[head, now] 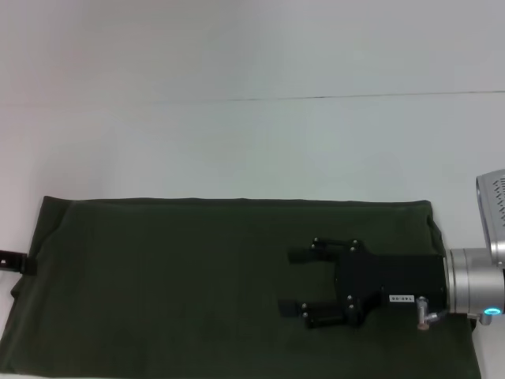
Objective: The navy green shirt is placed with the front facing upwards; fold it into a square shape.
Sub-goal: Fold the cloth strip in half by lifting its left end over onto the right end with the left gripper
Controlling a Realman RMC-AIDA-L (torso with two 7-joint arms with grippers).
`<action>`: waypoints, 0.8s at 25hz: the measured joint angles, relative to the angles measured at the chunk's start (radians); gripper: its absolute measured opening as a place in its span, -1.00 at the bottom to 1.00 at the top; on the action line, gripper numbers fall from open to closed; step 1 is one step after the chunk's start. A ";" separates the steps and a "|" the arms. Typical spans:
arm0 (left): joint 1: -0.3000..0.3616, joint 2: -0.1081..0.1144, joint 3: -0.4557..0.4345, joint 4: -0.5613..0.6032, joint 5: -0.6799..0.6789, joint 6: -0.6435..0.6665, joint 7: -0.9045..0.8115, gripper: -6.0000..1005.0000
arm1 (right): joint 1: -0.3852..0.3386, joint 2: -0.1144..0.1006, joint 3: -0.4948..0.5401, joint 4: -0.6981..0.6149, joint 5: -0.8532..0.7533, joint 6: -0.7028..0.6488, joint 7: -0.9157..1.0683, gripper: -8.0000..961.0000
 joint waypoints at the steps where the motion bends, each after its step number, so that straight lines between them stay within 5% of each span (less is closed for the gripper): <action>1: -0.001 0.000 0.006 -0.002 0.007 -0.008 0.001 0.71 | 0.000 0.000 0.000 0.004 0.000 0.000 0.001 0.84; 20: -0.026 0.001 0.058 -0.059 0.032 -0.029 0.005 0.71 | 0.001 0.000 0.001 0.011 0.001 0.006 0.009 0.84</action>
